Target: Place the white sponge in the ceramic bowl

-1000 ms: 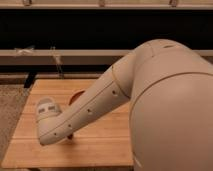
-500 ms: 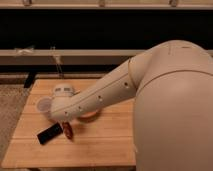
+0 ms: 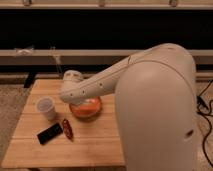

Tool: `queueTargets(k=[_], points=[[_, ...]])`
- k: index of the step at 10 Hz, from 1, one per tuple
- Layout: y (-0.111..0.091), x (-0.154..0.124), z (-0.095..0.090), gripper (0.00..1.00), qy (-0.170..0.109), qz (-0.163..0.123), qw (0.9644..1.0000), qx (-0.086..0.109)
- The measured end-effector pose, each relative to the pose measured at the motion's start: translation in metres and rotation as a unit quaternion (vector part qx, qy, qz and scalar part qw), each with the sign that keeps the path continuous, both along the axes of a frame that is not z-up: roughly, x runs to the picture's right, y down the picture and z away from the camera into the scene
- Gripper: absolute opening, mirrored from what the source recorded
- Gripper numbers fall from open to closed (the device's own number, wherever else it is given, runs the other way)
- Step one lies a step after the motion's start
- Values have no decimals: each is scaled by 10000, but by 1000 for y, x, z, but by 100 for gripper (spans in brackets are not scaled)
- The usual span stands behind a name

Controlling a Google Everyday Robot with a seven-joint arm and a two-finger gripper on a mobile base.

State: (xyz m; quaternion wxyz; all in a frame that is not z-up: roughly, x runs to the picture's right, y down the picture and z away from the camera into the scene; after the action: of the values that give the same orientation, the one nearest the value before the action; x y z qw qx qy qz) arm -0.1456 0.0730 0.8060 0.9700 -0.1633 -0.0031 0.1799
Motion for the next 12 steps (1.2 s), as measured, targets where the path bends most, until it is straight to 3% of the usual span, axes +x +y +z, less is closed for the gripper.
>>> queueTargets(k=[3, 4, 7, 12], points=[[10, 6, 26, 76, 201, 163, 9996, -138], [12, 7, 29, 80, 235, 175, 9994, -162], [17, 15, 33, 80, 347, 206, 9990, -172], [2, 24, 8, 80, 310, 149, 9992, 217]])
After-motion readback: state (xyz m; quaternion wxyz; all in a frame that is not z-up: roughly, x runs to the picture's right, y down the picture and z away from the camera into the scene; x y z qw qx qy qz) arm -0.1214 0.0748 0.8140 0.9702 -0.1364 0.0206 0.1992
